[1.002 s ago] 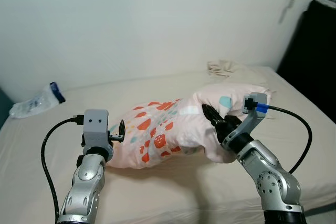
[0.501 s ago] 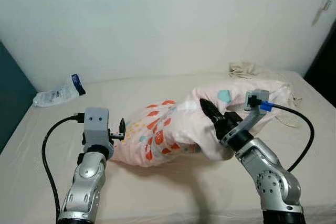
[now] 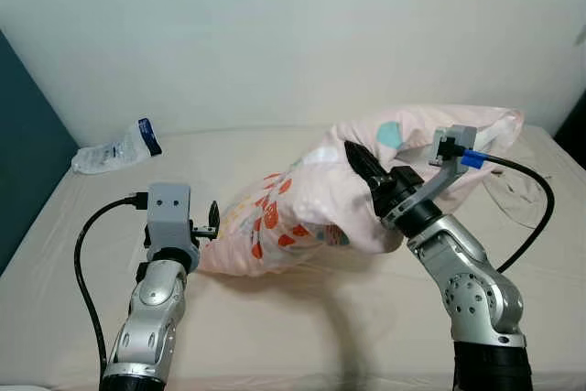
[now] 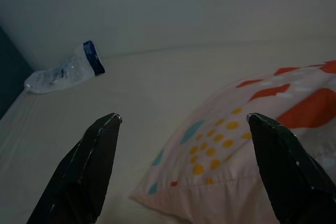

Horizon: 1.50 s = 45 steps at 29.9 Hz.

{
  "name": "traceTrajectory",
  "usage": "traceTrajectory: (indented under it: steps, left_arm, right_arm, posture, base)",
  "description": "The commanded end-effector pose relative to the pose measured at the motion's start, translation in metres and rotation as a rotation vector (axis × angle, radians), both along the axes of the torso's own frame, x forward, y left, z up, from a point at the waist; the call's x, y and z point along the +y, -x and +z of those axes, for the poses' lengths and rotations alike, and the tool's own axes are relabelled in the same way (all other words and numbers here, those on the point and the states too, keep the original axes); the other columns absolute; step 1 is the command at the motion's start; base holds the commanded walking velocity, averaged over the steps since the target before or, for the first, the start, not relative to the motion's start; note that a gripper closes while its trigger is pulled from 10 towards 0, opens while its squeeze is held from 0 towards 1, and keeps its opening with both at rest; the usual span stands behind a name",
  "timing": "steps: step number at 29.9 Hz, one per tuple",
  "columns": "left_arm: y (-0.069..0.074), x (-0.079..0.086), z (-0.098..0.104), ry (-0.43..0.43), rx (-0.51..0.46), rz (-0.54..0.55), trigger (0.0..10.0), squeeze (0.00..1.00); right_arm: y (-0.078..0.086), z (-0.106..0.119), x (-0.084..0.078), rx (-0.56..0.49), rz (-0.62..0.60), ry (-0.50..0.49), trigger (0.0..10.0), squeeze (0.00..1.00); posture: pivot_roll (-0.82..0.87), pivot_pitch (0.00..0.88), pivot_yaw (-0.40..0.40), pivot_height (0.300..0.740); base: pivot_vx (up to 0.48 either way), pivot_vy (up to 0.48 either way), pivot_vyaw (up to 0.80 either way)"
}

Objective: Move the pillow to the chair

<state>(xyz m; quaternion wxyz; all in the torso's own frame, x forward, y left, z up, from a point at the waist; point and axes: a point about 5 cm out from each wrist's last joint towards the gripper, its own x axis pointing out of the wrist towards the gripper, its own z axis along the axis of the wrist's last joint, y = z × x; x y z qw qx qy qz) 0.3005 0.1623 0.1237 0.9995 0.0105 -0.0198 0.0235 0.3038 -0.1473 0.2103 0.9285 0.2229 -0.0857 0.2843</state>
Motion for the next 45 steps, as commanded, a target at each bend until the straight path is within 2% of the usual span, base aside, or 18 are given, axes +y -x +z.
traceTrajectory:
  steps: [1, 6, 14, 23, 29, 35, 36, 42, 45]
  left_arm:
    - [0.0, 0.007, -0.003, -0.02, 0.011, 0.029, 10.0, 0.0]
    - [0.0, 0.009, -0.004, -0.025, 0.013, 0.041, 10.0, 0.0]
    - [0.006, 0.008, -0.015, -0.023, 0.047, 0.026, 10.0, 0.0]
    - [0.005, 0.005, -0.015, -0.009, 0.046, 0.011, 10.0, 0.0]
    - [0.005, 0.005, -0.015, -0.005, 0.046, 0.013, 10.0, 0.0]
    - [0.006, 0.004, -0.018, 0.03, 0.072, 0.018, 10.0, 0.0]
    - [0.004, 0.001, -0.021, 0.049, 0.114, 0.006, 10.0, 0.0]
    - [0.002, -0.002, -0.021, 0.013, 0.109, 0.0, 10.0, 0.0]
    - [0.003, -0.001, -0.021, 0.002, 0.106, 0.002, 10.0, 0.0]
  right_arm:
    - [0.001, 0.015, 0.006, -0.074, 0.03, -0.012, 10.0, 0.0]
    - [0.001, 0.013, 0.008, -0.064, 0.043, 0.004, 10.0, 0.0]
    - [0.008, -0.006, 0.013, 0.003, 0.084, 0.036, 10.0, 0.0]
    - [0.009, 0.001, 0.014, -0.024, 0.095, 0.015, 10.0, 0.0]
    - [0.007, -0.002, 0.014, -0.013, 0.086, 0.017, 10.0, 0.0]
    - [0.007, -0.006, 0.013, 0.003, 0.077, 0.014, 10.0, 0.0]
    - [0.007, -0.006, 0.013, 0.006, 0.074, 0.013, 10.0, 0.0]
    - [0.006, -0.007, 0.013, 0.008, 0.069, 0.012, 10.0, 0.0]
    - [0.006, -0.007, 0.013, 0.008, 0.067, 0.012, 10.0, 0.0]
  posture:
    - [-0.05, 0.035, 0.019, 0.74]
    - [-0.05, 0.031, 0.015, 0.74]
    - [-0.05, 0.035, 0.018, 0.74]
    - [-0.05, 0.039, 0.021, 0.74]
    - [-0.05, 0.04, 0.021, 0.74]
    - [-0.05, 0.043, 0.021, 0.74]
    - [-0.05, 0.043, 0.02, 0.74]
    - [-0.05, 0.042, 0.022, 0.74]
    - [-0.05, 0.042, 0.023, 0.74]
  base:
    - [0.0, 0.0, 0.76]
    - [0.0, 0.0, 0.76]
    - [0.0, 0.0, 0.76]
    - [0.0, 0.0, 0.76]
    - [0.0, 0.0, 0.76]
    - [0.0, 0.0, 0.76]
    - [-0.48, 0.0, 0.76]
    - [-0.48, 0.0, 0.76]
    - [0.0, 0.0, 0.76]
